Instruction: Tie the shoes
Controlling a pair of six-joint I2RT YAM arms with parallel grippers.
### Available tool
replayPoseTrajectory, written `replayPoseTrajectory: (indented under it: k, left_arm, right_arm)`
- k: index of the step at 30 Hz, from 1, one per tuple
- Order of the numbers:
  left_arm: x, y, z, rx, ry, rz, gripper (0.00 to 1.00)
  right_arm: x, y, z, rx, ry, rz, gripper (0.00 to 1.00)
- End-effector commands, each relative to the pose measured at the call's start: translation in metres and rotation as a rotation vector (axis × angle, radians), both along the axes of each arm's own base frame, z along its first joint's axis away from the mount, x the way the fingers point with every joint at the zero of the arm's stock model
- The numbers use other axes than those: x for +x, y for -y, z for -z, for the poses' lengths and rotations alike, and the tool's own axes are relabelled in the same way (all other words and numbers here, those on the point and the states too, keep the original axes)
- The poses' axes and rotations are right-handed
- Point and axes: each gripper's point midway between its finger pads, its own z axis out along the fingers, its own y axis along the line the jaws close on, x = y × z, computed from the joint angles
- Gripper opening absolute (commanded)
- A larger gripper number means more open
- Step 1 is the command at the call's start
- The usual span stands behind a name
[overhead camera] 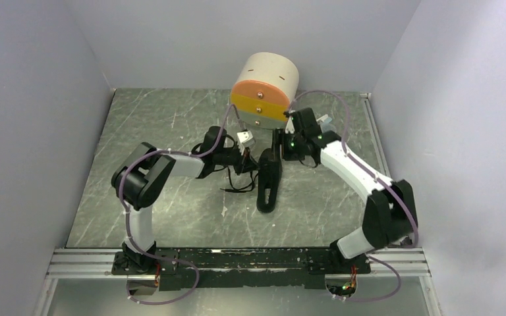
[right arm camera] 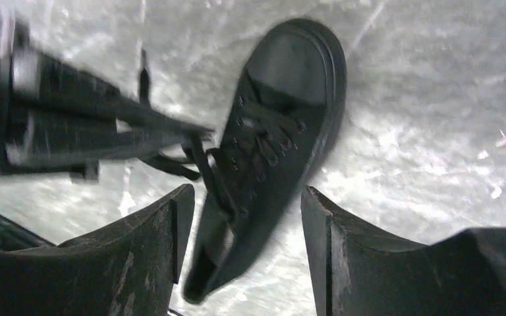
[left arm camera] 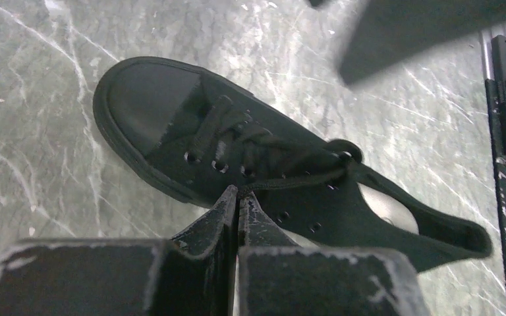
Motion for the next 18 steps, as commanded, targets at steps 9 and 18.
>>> replayPoseTrajectory:
  k: [9, 18]
  left_arm:
    - [0.013, 0.009, 0.020, 0.093, -0.189, -0.001, 0.05]
    - [0.016, 0.010, 0.025, 0.101, -0.289, -0.050, 0.05]
  right_arm:
    - [-0.069, -0.052, -0.011, -0.180, 0.606, -0.558, 0.49]
    - [-0.094, -0.128, 0.011, -0.173, 0.729, -0.936, 0.44]
